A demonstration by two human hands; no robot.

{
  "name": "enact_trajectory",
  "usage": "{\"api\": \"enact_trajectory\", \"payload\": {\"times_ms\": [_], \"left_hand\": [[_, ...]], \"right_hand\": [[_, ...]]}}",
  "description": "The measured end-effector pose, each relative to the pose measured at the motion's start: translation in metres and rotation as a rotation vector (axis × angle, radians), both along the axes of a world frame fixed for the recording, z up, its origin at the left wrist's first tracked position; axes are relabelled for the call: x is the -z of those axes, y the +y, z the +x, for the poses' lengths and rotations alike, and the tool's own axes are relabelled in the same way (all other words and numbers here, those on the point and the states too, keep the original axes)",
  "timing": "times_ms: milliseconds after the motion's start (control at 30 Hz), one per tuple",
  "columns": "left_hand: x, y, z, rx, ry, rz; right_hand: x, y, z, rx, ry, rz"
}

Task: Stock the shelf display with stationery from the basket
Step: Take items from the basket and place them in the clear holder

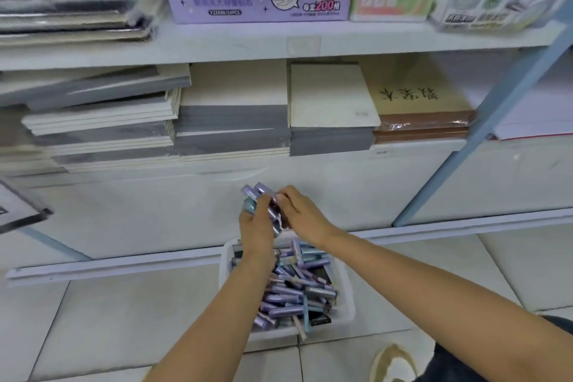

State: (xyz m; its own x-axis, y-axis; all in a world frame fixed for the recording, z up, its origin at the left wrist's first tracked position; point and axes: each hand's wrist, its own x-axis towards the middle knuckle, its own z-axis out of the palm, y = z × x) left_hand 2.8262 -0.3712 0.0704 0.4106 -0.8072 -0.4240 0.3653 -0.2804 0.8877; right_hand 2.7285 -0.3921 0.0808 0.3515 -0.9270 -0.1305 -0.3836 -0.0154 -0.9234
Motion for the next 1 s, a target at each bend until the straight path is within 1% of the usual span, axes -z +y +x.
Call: {"api": "enact_trajectory", "payload": {"times_ms": [100, 167, 300, 433, 467, 567, 633, 700, 767, 900, 1000], "left_hand": [[-0.038, -0.006, -0.003, 0.055, -0.059, -0.112], [-0.066, -0.010, -0.008, 0.120, -0.081, -0.187], [-0.120, -0.016, -0.023, 0.215, -0.009, -0.317], [-0.167, -0.027, -0.036, 0.339, -0.079, -0.452], [-0.179, -0.031, -0.038, 0.365, -0.097, -0.478], [-0.210, -0.038, -0.045, 0.466, -0.210, -0.574], [-0.224, -0.041, -0.048, 0.520, -0.258, -0.645], [-0.235, -0.044, -0.048, 0.560, -0.295, -0.693], [-0.244, -0.051, -0.046, 0.559, -0.340, -0.734], [-0.263, -0.065, -0.046, 0.581, -0.346, -0.791], [-0.272, -0.071, -0.052, 0.623, -0.337, -0.831]], "right_hand": [[-0.031, -0.009, -0.012, 0.068, -0.068, -0.071], [-0.053, -0.012, -0.021, 0.095, -0.071, -0.177], [-0.103, -0.017, -0.039, 0.184, -0.116, -0.361], [-0.154, -0.019, -0.063, 0.187, -0.068, -0.548], [-0.167, -0.019, -0.067, 0.200, -0.104, -0.568], [-0.203, -0.022, -0.077, 0.261, -0.338, -0.525], [-0.224, -0.027, -0.083, 0.256, -0.399, -0.509], [-0.242, -0.031, -0.090, 0.230, -0.374, -0.545], [-0.258, -0.036, -0.102, 0.253, -0.349, -0.635], [-0.284, -0.053, -0.140, 0.488, -0.382, -0.765], [-0.287, -0.068, -0.169, 0.622, -0.302, -0.788]]}}
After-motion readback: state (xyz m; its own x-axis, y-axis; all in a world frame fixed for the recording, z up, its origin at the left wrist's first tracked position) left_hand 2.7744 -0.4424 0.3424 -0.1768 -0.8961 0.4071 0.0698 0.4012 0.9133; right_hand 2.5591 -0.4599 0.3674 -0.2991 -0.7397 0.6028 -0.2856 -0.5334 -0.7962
